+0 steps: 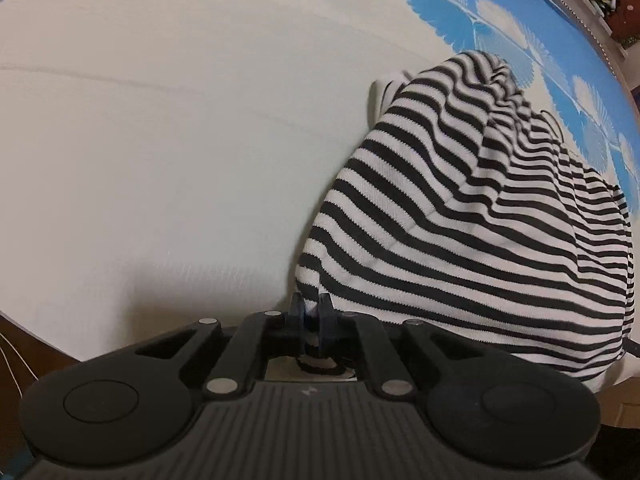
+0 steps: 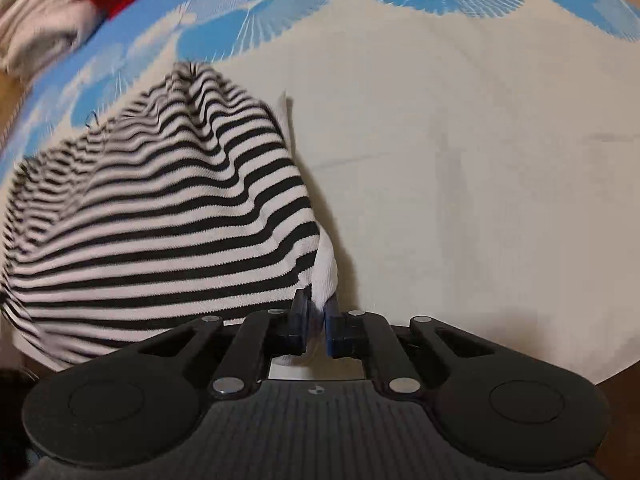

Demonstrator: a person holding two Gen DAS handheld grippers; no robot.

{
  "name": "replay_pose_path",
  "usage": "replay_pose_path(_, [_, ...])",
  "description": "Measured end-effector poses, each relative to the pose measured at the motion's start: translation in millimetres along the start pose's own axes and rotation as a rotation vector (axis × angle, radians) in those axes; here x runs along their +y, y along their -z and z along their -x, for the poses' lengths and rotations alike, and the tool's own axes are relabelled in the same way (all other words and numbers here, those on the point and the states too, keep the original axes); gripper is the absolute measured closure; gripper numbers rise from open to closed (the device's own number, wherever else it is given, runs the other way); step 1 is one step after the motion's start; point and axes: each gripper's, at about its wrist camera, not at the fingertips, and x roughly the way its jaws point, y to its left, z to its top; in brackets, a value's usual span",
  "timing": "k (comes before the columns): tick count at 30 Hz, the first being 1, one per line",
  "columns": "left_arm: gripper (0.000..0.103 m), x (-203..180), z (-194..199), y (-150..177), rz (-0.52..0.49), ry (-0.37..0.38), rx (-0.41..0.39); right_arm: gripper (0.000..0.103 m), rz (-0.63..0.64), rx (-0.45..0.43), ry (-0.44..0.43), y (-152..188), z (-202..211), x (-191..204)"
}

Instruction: Fold small clothes

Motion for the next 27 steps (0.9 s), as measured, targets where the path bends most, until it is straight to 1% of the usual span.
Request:
replay_pose_path(1, [0.092, -1, 4, -1, 0.01, -0.003, -0.023, 0.095, 0.002, -0.004, 0.006, -1, 1, 1])
replay_pose_path(2, [0.085, -1, 10, -1, 0.019, -0.008, -0.062, 0.094, 0.005, -0.013, 0.009, -3, 2, 3])
replay_pose_path(3, [0.069, -2, 18, -2, 0.026, -0.021, -0.111, 0.091, 0.013, -0.04, 0.017, -4, 6, 5])
replay_pose_path(4, [0.06, -2, 26, -2, 0.032, -0.031, -0.166, 0.081, 0.018, -0.074, 0.03, -7, 12, 9])
replay_pose_path(5, [0.051, -3, 34, -2, 0.03, -0.027, -0.219, 0.078, 0.016, -0.117, 0.046, -8, 18, 11])
replay_pose_path(7, [0.051, -9, 44, -3, 0.011, 0.02, -0.28, 0.062, -0.009, -0.198, 0.089, -9, 27, 7])
replay_pose_path(8, [0.051, -13, 45, -5, 0.0, 0.04, -0.292, 0.059, -0.027, -0.214, 0.087, -10, 28, 5])
replay_pose_path(10, [0.051, -23, 45, -6, -0.036, 0.04, -0.305, 0.059, -0.044, -0.224, 0.062, -12, 26, 5])
replay_pose_path(13, [0.051, -38, 40, -9, -0.072, 0.004, -0.318, 0.06, -0.021, -0.263, 0.054, -19, 25, 13])
replay_pose_path(15, [0.051, -44, 34, -14, -0.069, -0.003, -0.325, 0.06, -0.024, -0.301, 0.049, -26, 26, 19])
replay_pose_path(17, [0.05, -49, 27, -22, -0.05, -0.016, -0.333, 0.059, -0.032, -0.321, 0.039, -32, 25, 23])
replay_pose_path(19, [0.044, -52, 21, -30, -0.026, -0.03, -0.335, 0.058, -0.026, -0.324, 0.043, -40, 19, 28])
replay_pose_path(20, [0.038, -53, 19, -34, -0.015, -0.033, -0.338, 0.058, -0.017, -0.324, 0.047, -45, 16, 31])
replay_pose_path(21, [0.034, -56, 17, -37, -0.006, -0.035, -0.338, 0.057, -0.009, -0.325, 0.046, -48, 14, 35])
replay_pose_path(23, [0.031, -61, 11, -46, -0.001, -0.029, -0.326, 0.051, 0.009, -0.318, 0.034, -55, 7, 43])
replay_pose_path(25, [0.022, -70, 3, -54, -0.012, -0.032, -0.304, 0.041, 0.032, -0.283, 0.034, -64, -5, 49])
replay_pose_path(26, [0.019, -73, -1, -57, -0.023, -0.038, -0.294, 0.04, 0.048, -0.252, 0.04, -68, -13, 52])
replay_pose_path(27, [0.019, -78, -5, -60, -0.041, -0.046, -0.287, 0.04, 0.066, -0.223, 0.056, -72, -21, 55])
